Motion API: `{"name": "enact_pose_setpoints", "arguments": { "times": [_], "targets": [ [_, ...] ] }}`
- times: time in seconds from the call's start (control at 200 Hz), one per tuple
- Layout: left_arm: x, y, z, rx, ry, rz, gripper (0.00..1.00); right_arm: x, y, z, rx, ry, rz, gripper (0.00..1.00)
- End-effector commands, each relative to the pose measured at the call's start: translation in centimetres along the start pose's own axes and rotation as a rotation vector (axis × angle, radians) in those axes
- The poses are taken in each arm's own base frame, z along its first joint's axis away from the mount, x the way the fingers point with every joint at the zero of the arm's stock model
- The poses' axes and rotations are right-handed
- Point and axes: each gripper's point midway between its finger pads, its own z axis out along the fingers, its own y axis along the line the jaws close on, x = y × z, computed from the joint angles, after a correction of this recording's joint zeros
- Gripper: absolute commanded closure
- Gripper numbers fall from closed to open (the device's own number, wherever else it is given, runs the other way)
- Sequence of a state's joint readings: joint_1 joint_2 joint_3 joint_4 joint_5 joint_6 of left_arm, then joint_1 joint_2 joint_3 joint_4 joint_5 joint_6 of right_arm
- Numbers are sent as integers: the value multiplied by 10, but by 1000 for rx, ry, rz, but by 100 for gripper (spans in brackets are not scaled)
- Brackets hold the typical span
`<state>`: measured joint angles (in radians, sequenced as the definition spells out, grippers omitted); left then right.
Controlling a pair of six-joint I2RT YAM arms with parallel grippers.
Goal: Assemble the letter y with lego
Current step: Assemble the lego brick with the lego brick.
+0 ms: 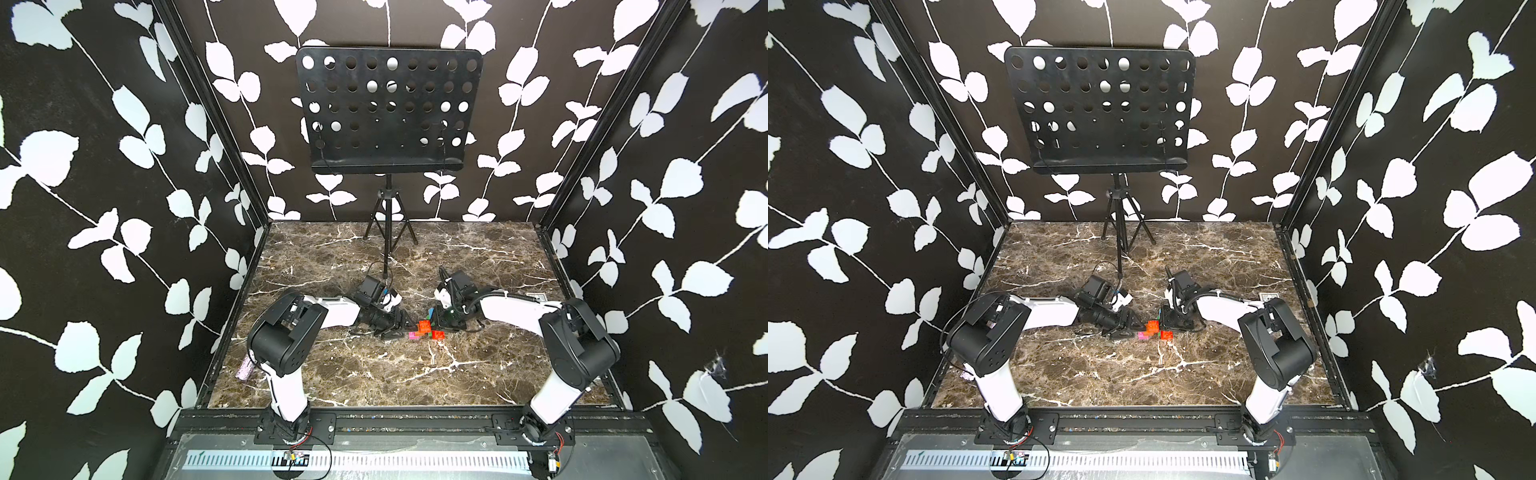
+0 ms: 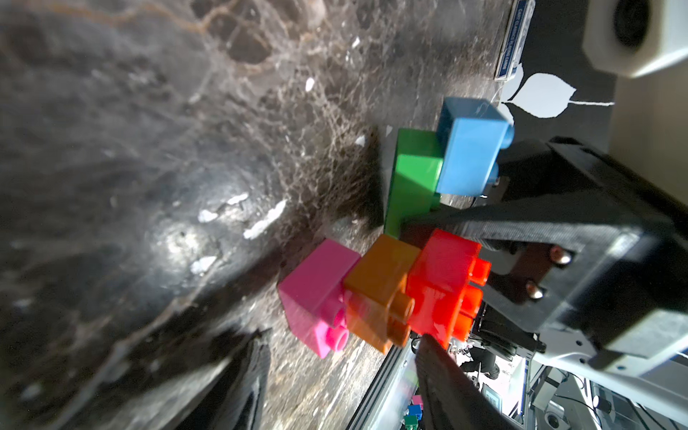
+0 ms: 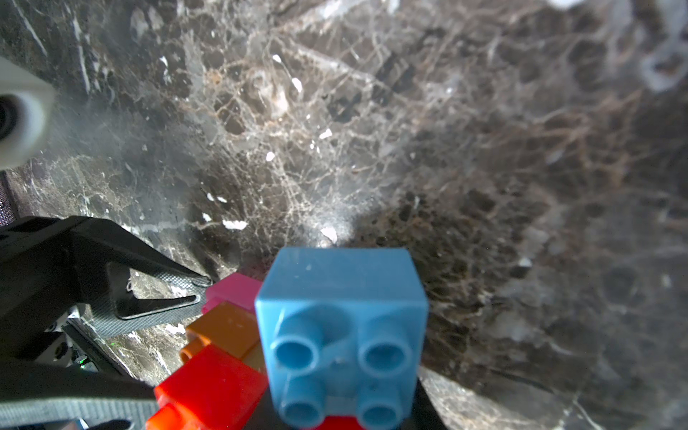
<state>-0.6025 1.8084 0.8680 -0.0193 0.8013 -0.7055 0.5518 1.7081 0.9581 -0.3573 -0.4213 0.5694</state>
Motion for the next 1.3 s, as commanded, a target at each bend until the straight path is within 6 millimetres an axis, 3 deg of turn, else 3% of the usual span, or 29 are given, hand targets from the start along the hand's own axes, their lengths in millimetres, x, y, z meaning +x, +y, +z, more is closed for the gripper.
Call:
{"name": "enact_pose_setpoints", "arguments": {
  "times": [0.0,0.61,0.84,1.005,1.14,1.295],
  "targets": [
    [14,27,7,-96,39,-38,36,4,-1,-1,10,-4,-7,71],
    [18,46,13,-170,71,-69,37,6,1,0,4,0,-6,71],
    [20,55,12,-210,73,-82,47,8,0,-1,9,2,-10,72],
    [22,61,12,-225,73,-81,48,6,1,-4,16,-7,-18,72],
    [22,68,10,-235,71,-92,48,3,-1,-13,53,-7,-50,71],
    [22,74,9,-239,68,-97,50,-4,-6,-37,135,-16,-108,71]
  ]
}}
